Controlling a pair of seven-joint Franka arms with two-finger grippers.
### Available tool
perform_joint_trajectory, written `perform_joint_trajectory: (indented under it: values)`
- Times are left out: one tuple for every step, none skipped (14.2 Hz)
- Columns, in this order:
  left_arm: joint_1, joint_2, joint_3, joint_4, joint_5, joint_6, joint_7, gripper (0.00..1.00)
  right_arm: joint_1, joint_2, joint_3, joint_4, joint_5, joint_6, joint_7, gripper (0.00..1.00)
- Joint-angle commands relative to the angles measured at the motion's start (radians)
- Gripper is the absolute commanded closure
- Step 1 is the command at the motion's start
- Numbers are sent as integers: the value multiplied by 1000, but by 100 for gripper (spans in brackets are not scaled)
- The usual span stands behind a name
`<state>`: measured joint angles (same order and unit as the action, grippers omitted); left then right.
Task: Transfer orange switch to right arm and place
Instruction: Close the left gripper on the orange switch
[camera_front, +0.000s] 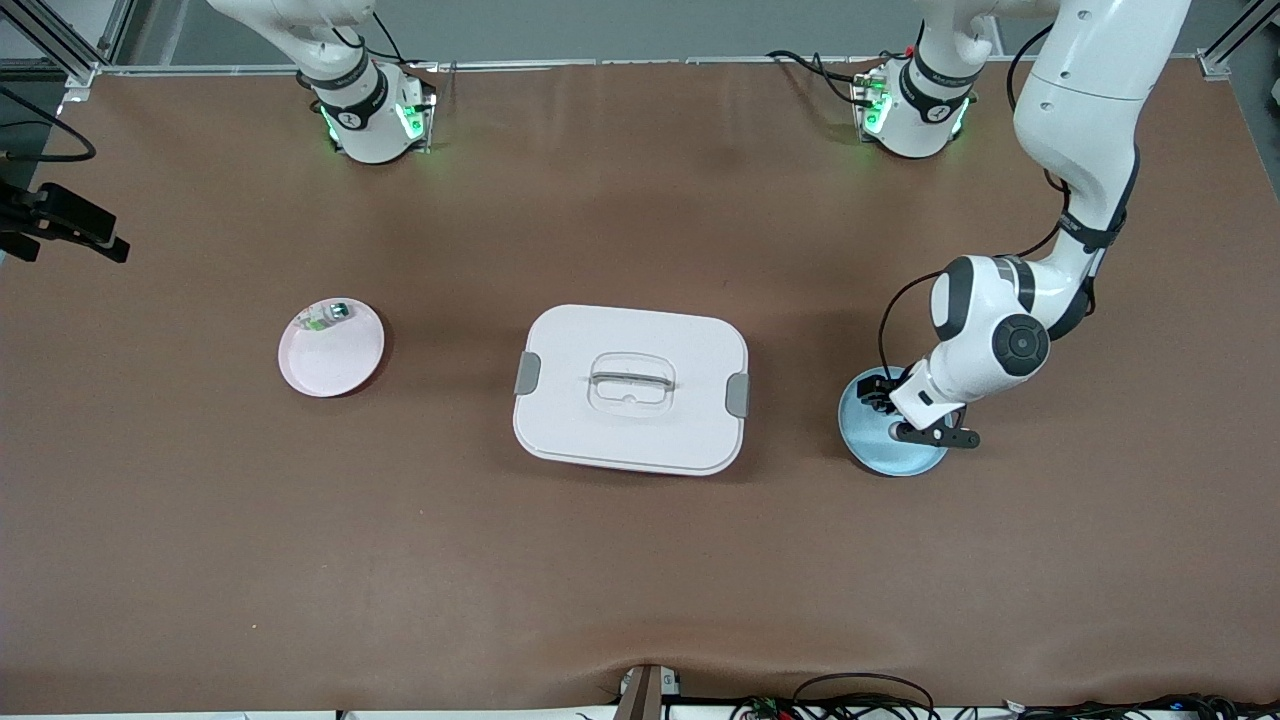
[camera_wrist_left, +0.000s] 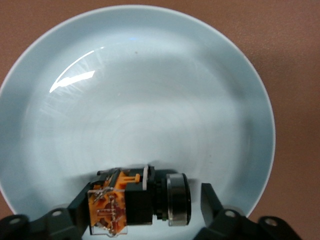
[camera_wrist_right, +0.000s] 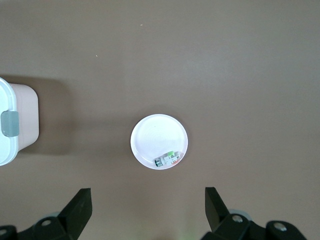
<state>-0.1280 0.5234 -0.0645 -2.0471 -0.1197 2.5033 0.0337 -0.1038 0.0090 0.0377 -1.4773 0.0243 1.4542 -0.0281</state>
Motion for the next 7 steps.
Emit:
perform_joint_trajectory:
  values:
    - [-4,-3,3,-7,-9,14,20,42,-1,-15,1,-9,-7,-2,2,0]
    - [-2,-3,3,-7,-9,14,20,53,-1,-15,1,-9,-7,-2,2,0]
    - [-1,-5,3,-7,-9,14,18,64,-1,-15,1,-9,-7,-2,2,0]
    - [1,-6,3,-7,-9,14,18,70,-1,-14,1,-9,-6,-2,2,0]
    - [1,-8,3,-7,-9,12,20,72,-2,-14,-1,-9,-6,0,2,0]
    - [2,-13,3,-5,-9,8,17,72,-4,-11,-2,0,-6,0,0,0]
    - [4,-19,3,-5,-9,5,11,72,-7,-11,-4,2,-4,3,0,0]
